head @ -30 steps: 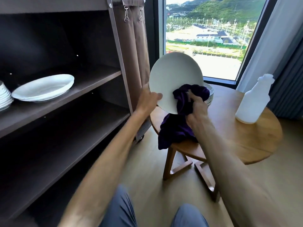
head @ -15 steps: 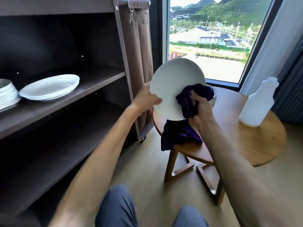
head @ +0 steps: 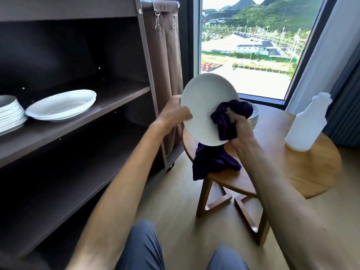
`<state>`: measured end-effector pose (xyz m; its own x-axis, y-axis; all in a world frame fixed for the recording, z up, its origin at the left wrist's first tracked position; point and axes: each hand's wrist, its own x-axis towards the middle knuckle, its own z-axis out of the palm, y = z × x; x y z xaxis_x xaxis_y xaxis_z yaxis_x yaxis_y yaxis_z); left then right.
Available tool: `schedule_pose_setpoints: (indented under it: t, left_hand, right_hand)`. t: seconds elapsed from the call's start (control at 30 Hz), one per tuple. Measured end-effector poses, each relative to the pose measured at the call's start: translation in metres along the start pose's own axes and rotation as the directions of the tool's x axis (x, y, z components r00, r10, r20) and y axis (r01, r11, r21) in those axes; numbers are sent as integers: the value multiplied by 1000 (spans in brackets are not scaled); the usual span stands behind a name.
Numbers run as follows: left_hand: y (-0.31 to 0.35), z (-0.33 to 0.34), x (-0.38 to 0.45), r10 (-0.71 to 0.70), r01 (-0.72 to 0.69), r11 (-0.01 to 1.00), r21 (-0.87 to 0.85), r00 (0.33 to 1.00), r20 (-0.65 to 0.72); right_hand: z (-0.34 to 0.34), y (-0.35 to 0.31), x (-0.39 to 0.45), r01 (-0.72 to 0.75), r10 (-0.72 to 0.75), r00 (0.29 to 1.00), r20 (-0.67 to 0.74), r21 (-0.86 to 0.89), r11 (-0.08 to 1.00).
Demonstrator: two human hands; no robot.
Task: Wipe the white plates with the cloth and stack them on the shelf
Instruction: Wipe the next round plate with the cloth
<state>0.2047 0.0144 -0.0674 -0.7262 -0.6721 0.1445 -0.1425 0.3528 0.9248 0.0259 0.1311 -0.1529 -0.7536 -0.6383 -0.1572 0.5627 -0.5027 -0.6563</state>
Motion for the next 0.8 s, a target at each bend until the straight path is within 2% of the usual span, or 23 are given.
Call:
schedule_pose_setpoints:
  t: [0.07,0.13,0.23,0.3,0.37,0.43,0.53,0.6,0.63,0.7,0.73,0.8]
  left_hand:
    - [-7,31,-12,-33,-24,975,-221,968,-251]
    - [-18,76,-29,-80,-39,946,-321,934,-349]
    - [-32,87,-29,-121,-41,913,-407,924,-363]
    - [-30,57,-12,-50,-33,965,-259,951,-306]
    - [-22,22,0,4,-8,1000,-27,990,-141]
    - [-14,4,4,-20,18,1000,-26,997,-74]
    - [-17,27,-6,-90,-24,917,-398,960,-266]
    - [-29,62,-16,-148,-58,862,-503,921,-361]
    - [-33,78,-19,-149,-82,846,-527,912,-381]
    - [-33,88,-22,-127,-152,817,-556,893,-431]
    - [-31,81,-19,-94,-176,830,-529,892,-443]
    - [-22,49,-13,-2,-143,925,-351,924,-382]
  right_hand:
    - [12,9,3,17,-14,998,-54,52,999]
    - [19,23,11,13,-3,998,-67,151,988]
    - [18,26,0,16,-10,999,-46,135,991]
    - [14,13,-12,22,-21,999,-31,39,999]
    - [9,-2,-14,2,-3,1000,-10,-74,997]
    - [12,-11,-16,18,-17,1000,6,-150,988]
    - [28,-2,-12,59,-69,990,-120,-81,995]
    - [45,14,-12,64,-54,980,-190,50,997]
    - [53,23,-15,54,-32,981,-192,109,993]
    - [53,35,-19,18,-1,987,-163,99,995]
    - [48,35,-20,10,-2,989,-147,54,998]
    - [37,27,-18,11,-14,996,-86,-28,1000]
